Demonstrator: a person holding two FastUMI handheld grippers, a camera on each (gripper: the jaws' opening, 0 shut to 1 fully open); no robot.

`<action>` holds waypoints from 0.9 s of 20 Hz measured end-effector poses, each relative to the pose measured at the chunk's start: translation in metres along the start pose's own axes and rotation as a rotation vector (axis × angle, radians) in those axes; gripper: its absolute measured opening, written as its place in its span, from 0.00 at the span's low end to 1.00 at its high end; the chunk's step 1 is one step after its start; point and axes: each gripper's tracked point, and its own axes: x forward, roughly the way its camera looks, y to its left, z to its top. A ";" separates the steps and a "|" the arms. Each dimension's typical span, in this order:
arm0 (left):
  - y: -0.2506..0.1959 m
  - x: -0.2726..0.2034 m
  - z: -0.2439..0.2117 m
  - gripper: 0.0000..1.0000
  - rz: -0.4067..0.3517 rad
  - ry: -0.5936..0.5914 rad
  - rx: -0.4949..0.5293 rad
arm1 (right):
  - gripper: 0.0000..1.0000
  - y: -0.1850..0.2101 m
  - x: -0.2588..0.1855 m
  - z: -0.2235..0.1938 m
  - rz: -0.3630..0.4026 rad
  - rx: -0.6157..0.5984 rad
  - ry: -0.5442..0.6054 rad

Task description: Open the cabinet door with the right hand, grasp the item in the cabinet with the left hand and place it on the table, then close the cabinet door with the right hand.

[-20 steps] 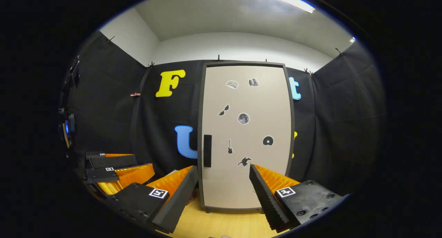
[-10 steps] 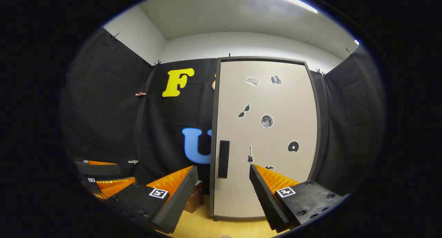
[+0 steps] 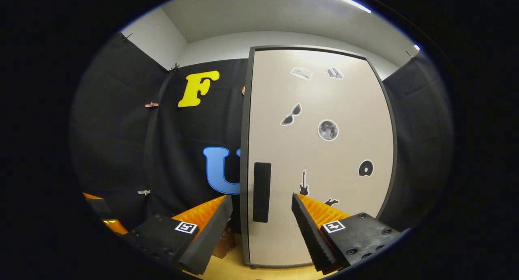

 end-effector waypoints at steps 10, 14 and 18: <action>0.011 0.018 -0.020 0.95 0.028 0.047 -0.032 | 0.92 -0.007 0.057 -0.033 -0.056 0.015 0.043; 0.016 0.020 -0.031 0.95 0.041 0.075 -0.042 | 0.78 0.001 0.071 -0.041 -0.049 0.014 0.047; 0.021 0.015 -0.033 0.95 0.058 0.081 -0.017 | 0.52 -0.001 0.081 -0.050 -0.081 -0.042 0.060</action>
